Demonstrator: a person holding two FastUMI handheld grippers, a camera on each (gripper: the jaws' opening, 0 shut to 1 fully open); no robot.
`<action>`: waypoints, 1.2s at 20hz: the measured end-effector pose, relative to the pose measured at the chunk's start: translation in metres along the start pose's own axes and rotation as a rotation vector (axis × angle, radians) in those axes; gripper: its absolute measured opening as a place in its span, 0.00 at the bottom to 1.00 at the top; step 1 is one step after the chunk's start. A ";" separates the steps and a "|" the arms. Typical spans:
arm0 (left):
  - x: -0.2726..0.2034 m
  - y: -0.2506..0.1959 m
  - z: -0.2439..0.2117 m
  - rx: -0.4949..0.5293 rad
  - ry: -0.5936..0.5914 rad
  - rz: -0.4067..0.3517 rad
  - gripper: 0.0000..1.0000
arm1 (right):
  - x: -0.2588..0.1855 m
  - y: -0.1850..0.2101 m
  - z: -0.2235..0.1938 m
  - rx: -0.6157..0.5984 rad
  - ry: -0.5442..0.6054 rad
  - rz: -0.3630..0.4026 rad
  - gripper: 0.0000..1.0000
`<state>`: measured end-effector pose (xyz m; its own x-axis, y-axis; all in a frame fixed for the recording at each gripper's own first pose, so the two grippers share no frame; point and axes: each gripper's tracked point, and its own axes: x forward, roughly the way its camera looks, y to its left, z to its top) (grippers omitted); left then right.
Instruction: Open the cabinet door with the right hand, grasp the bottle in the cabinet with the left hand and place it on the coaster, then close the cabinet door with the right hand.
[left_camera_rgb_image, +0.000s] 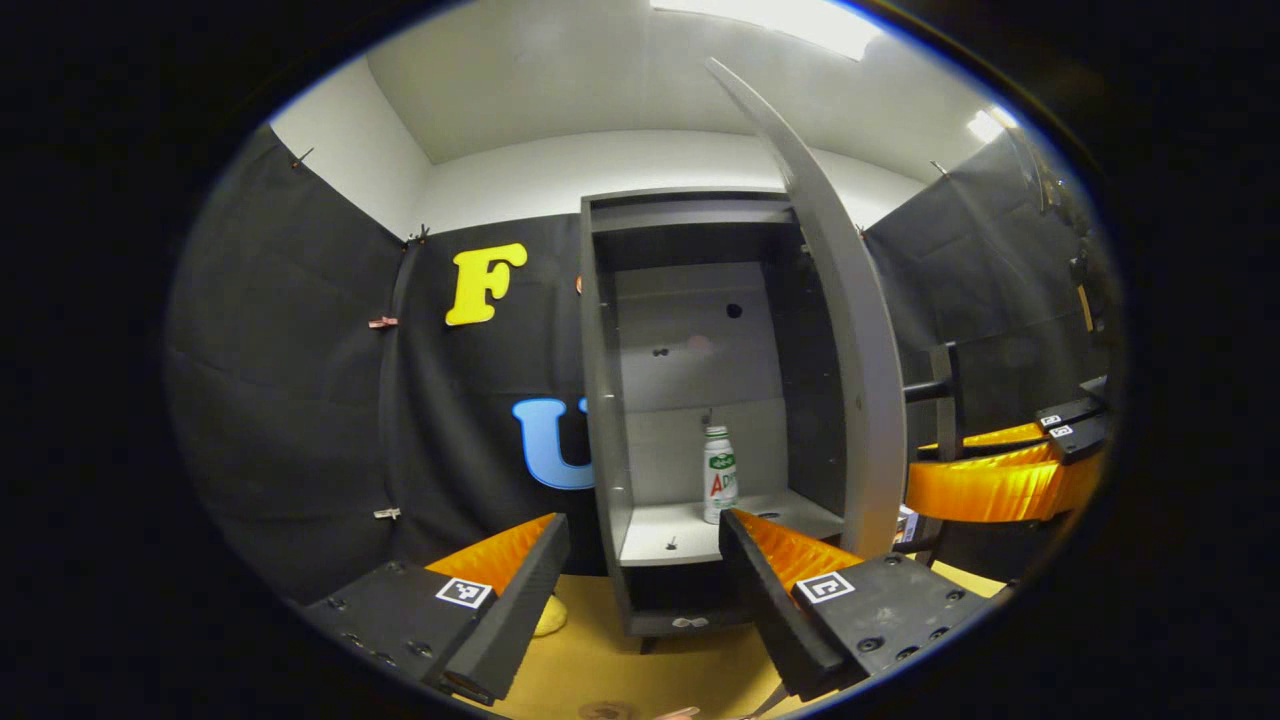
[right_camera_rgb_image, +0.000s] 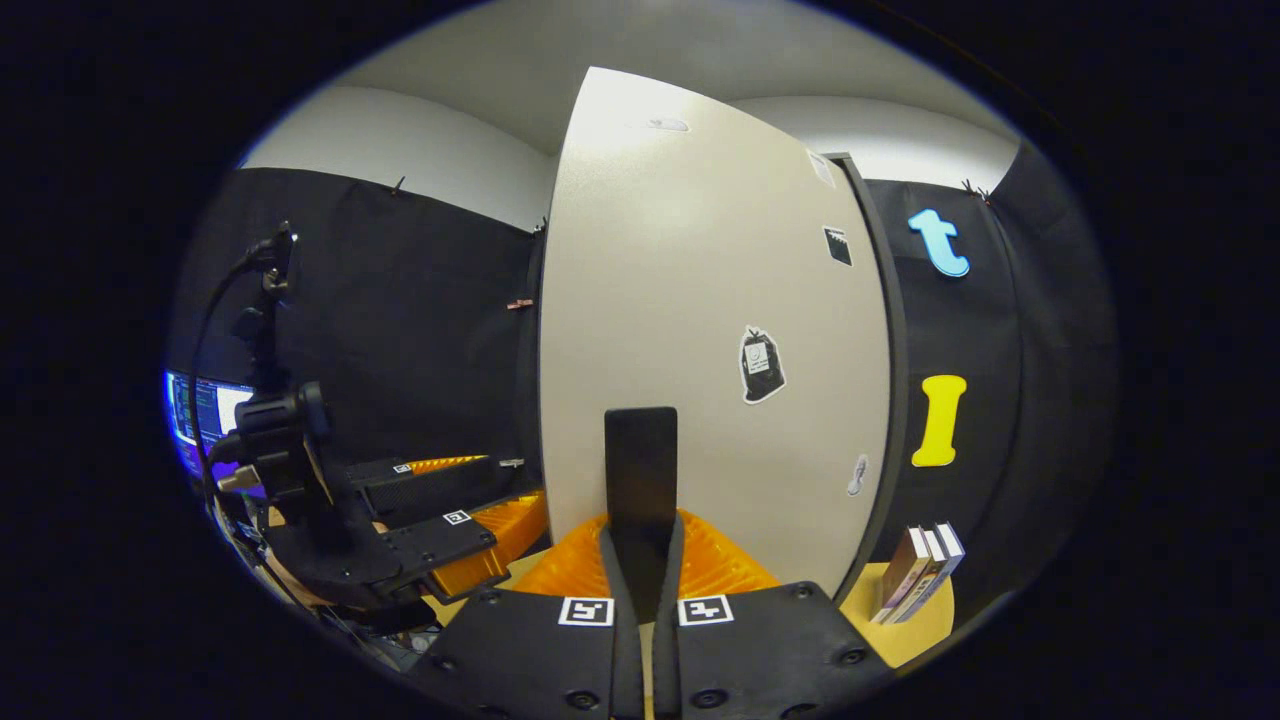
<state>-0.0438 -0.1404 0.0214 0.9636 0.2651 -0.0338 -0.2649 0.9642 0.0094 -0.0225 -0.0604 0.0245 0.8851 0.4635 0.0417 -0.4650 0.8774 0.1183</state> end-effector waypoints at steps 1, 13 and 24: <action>0.002 -0.009 -0.001 -0.006 0.005 -0.016 0.97 | -0.007 -0.004 0.001 0.001 -0.001 -0.013 0.08; 0.014 -0.067 -0.001 -0.056 0.012 -0.160 0.95 | -0.049 -0.061 0.007 -0.070 -0.015 -0.227 0.07; 0.003 -0.082 0.001 -0.029 -0.003 -0.177 0.98 | -0.068 -0.101 0.010 -0.118 -0.012 -0.343 0.07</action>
<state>-0.0195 -0.2191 0.0210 0.9954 0.0909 -0.0290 -0.0916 0.9955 -0.0252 -0.0353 -0.1822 0.0196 0.9898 0.1387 0.0309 -0.1391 0.9902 0.0121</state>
